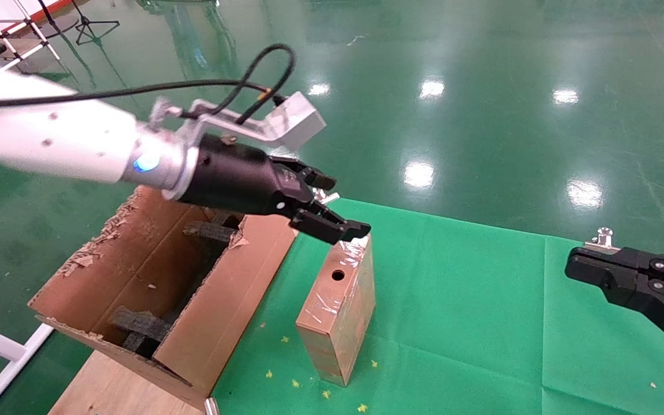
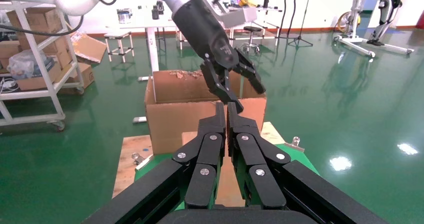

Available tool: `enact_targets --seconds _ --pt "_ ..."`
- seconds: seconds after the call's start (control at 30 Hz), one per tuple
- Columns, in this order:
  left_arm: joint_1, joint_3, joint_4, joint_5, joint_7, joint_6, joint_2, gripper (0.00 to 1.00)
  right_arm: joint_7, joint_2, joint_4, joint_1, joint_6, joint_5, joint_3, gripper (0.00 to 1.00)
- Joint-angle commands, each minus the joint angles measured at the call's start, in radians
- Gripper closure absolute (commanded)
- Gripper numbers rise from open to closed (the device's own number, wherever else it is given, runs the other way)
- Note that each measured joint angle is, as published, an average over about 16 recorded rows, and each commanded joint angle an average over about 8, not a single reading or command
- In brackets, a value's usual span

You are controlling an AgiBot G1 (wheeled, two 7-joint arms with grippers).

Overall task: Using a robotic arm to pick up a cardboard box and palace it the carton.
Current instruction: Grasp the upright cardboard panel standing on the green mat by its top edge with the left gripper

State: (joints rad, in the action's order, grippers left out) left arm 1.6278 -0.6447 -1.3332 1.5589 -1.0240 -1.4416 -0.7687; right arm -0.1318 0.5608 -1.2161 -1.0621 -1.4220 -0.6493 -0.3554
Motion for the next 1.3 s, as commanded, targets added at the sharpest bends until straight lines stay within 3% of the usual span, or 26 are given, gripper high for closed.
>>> enact_targets --seconds 0.03,0.23,0.57,0.8,1.03,1.17,1.3 --pt "0.052 -0.033 0.004 0.068 -0.094 -0.029 -0.035 0.00 0.000 0.000 0.000 0.000 0.000 0.000 0.000 1.00" --pt "0.167 -0.137 0.020 0.155 -0.319 -0.128 -0.131 0.00 0.000 0.000 0.000 0.000 0.000 0.000 0.000 1.00" --pt "0.243 -0.383 0.011 0.192 -0.594 -0.139 -0.203 0.00 0.000 0.000 0.000 0.000 0.000 0.000 0.000 1.00" --pt "0.247 -0.495 0.034 0.173 -0.686 -0.128 -0.232 0.00 0.000 0.000 0.000 0.000 0.000 0.000 0.000 1.00" --pt "0.241 -0.531 0.062 0.178 -0.707 -0.096 -0.247 0.00 0.000 0.000 0.000 0.000 0.000 0.000 0.000 0.98" --pt "0.241 -0.539 0.071 0.190 -0.705 -0.084 -0.251 0.03 0.000 0.000 0.000 0.000 0.000 0.000 0.000 0.49" --pt "0.240 -0.542 0.074 0.195 -0.705 -0.081 -0.252 0.50 0.000 0.000 0.000 0.000 0.000 0.000 0.000 0.01"
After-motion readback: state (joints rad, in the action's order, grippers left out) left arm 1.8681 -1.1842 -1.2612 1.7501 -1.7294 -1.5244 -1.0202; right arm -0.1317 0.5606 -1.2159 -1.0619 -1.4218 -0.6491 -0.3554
